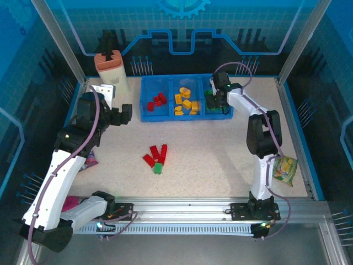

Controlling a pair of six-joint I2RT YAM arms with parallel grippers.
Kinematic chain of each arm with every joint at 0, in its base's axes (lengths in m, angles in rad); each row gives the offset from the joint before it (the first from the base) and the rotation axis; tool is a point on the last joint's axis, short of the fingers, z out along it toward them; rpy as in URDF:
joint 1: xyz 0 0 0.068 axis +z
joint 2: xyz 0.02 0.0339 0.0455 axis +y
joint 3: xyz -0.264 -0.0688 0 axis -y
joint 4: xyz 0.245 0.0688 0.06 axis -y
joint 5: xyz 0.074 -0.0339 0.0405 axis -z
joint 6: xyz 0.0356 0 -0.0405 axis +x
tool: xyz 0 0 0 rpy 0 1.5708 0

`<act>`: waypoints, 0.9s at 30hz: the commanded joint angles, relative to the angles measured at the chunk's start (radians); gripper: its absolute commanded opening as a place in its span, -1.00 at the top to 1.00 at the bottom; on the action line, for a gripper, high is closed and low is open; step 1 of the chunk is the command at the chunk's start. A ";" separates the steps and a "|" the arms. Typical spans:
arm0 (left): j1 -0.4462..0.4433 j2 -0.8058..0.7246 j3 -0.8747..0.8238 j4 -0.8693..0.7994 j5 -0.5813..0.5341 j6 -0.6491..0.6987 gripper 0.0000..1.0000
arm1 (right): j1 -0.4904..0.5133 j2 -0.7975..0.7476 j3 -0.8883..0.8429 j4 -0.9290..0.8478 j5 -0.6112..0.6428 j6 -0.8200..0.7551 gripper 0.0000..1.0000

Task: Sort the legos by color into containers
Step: Place the lego in the container, then pick up the lego from the bottom-center of the table.

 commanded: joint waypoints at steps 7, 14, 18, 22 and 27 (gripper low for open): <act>0.009 -0.075 -0.053 0.075 0.049 -0.050 -0.99 | 0.306 -0.442 -0.342 -0.059 0.124 0.400 -0.42; 0.009 -0.156 -0.150 0.121 0.095 -0.077 -0.99 | 0.645 -0.449 -0.487 0.029 0.081 0.840 -0.55; 0.009 -0.180 -0.193 0.126 0.129 -0.088 -0.99 | 0.793 -0.340 -0.432 0.021 0.060 0.989 -0.58; 0.009 -0.222 -0.227 0.145 0.146 -0.085 -0.99 | 0.879 -0.232 -0.349 -0.013 0.035 1.039 -0.59; 0.009 -0.283 -0.212 0.140 0.137 -0.078 -0.99 | 0.901 -0.112 -0.255 -0.056 -0.032 1.026 -0.54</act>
